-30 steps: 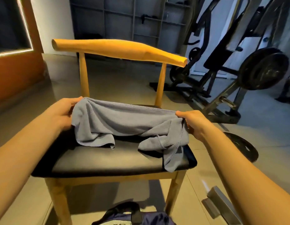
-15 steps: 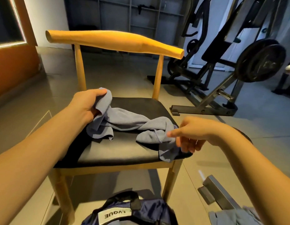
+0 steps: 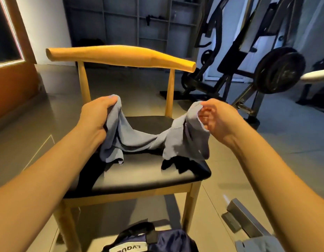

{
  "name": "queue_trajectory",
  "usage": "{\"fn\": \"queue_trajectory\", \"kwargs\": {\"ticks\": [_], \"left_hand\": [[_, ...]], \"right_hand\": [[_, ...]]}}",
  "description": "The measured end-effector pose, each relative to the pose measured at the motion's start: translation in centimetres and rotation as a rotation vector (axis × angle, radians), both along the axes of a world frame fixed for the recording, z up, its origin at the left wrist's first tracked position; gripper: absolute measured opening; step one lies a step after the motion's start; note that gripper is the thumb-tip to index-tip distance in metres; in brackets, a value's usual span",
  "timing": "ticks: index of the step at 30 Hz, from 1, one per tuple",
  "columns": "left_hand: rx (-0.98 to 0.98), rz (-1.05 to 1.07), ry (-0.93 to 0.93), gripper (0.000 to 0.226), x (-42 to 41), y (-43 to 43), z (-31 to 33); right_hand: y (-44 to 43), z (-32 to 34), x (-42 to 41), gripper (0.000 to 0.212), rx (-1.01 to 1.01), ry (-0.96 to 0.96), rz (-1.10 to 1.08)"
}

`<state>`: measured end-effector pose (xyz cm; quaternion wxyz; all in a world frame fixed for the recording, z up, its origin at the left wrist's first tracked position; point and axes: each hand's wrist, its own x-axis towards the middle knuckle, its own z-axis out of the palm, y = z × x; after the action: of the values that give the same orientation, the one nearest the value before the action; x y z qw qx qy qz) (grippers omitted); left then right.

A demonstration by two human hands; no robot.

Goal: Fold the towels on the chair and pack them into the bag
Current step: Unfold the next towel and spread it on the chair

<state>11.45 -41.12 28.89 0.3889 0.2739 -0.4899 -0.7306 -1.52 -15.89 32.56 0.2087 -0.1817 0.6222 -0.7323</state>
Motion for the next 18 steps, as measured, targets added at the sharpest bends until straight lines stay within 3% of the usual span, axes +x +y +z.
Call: {"fn": "queue_trajectory", "kwargs": {"ticks": [2, 5, 6, 9, 13, 18], "left_hand": [[-0.02, -0.082, 0.159, 0.01, 0.0, 0.6, 1.2], [-0.091, -0.145, 0.175, 0.011, -0.2, 1.8, 2.1], [-0.101, -0.133, 0.141, 0.011, -0.4, 1.9, 2.0], [-0.074, -0.077, 0.071, 0.006, -0.7, 1.7, 1.6], [-0.067, -0.068, 0.022, 0.004, -0.7, 1.8, 1.5], [-0.193, -0.288, -0.057, 0.015, -0.4, 2.6, 1.8]], "right_hand": [[-0.8, 2.2, -0.9, 0.017, -0.162, -0.012, -0.034], [-0.8, 2.5, -1.0, 0.024, 0.273, 0.173, -0.154], [-0.8, 1.7, -1.0, 0.026, 0.282, 0.178, -0.105], [-0.3, -0.4, -0.9, 0.027, 0.177, 0.087, -0.068], [-0.9, -1.0, -1.2, 0.009, 0.072, -0.019, -0.066], [-2.0, -1.3, -0.5, 0.02, 0.061, -0.064, -0.067]]}}
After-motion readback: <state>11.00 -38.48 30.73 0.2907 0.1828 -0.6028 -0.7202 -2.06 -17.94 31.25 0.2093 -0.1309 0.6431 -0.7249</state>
